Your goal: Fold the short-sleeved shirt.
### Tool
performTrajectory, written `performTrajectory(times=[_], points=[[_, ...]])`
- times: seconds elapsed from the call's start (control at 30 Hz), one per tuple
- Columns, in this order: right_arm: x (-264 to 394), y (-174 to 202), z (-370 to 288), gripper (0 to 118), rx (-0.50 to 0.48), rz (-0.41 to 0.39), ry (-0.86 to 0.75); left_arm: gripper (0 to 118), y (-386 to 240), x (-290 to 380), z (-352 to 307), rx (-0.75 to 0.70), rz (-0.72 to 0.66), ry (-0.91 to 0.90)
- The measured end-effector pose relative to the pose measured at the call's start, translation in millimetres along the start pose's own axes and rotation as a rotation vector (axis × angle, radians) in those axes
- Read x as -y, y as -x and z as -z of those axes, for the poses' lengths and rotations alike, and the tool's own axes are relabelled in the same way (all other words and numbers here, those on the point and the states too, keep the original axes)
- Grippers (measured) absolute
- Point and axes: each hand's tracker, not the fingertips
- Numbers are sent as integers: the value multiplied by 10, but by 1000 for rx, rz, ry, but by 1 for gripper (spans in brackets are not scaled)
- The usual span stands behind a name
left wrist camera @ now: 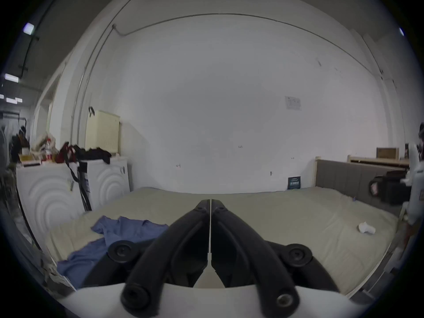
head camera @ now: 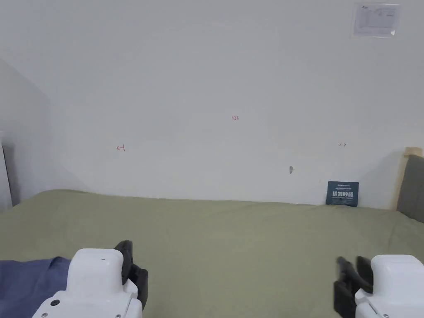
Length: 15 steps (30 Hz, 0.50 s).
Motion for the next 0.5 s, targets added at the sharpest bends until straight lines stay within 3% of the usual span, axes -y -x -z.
performTrajectory(times=[0.03, 0.17, 0.3, 0.5], points=[[17, 22, 3, 4, 24, -24, 1, 1, -2, 7, 6, 18, 5, 10], [4, -22, -45, 3, -23, 18, 32, 1, 4, 67, 5, 60, 18, 14], [-5, 46, -62, 3, -33, 11, 23, 1, 73, 30, -19, 59, 14, 20], [-154, 362, -15, 3, -144, 13, 13, 1, 534, -113, -235, -52, 30, 27]])
